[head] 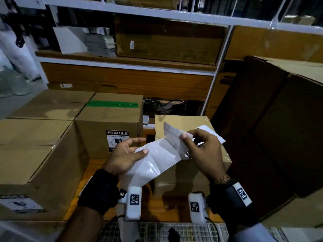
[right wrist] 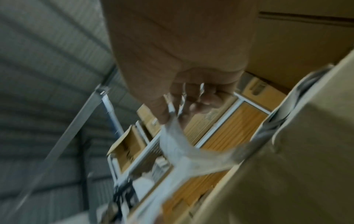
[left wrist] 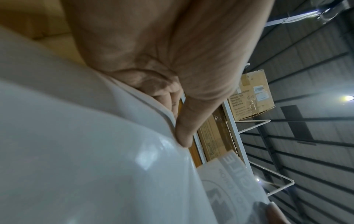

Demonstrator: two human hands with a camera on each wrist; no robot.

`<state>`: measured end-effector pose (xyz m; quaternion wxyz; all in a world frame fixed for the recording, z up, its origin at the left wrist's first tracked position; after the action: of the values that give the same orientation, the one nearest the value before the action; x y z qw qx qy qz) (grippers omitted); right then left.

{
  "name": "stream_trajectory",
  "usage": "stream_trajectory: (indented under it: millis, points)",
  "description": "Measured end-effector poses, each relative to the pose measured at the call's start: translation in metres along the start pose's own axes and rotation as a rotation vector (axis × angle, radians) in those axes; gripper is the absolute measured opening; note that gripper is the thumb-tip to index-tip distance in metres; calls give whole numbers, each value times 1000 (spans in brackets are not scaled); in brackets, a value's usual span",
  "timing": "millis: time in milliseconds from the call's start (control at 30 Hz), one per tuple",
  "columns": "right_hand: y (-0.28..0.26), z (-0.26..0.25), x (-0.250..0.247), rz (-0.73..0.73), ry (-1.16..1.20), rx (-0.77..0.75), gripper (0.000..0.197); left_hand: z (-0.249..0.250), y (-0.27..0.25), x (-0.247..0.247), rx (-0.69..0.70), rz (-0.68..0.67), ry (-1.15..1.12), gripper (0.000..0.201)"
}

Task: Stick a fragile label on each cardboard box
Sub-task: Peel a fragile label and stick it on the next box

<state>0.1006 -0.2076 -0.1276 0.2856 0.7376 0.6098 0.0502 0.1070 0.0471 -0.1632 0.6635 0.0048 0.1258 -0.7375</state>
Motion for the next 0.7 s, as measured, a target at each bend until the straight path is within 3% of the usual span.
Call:
stream_trajectory:
  millis: [267,700]
  points:
    - [28,11,-28,238,304,259,23,-10,3,-10,11,61,79,38]
    - [33,31,-57,348,453,450,29,-31,15,-37,-89,206,179,29]
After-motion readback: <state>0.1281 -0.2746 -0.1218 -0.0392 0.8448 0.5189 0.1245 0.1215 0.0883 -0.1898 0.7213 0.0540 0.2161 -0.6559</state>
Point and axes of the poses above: each hand's wrist, its own y-axis towards the middle knuckle, its own x-axis out of the palm, z = x × y, the point moved 1 cm from there along y, towards the middle knuckle, and after that the axes turned 11 degrees about y, right-handed, at the moved point
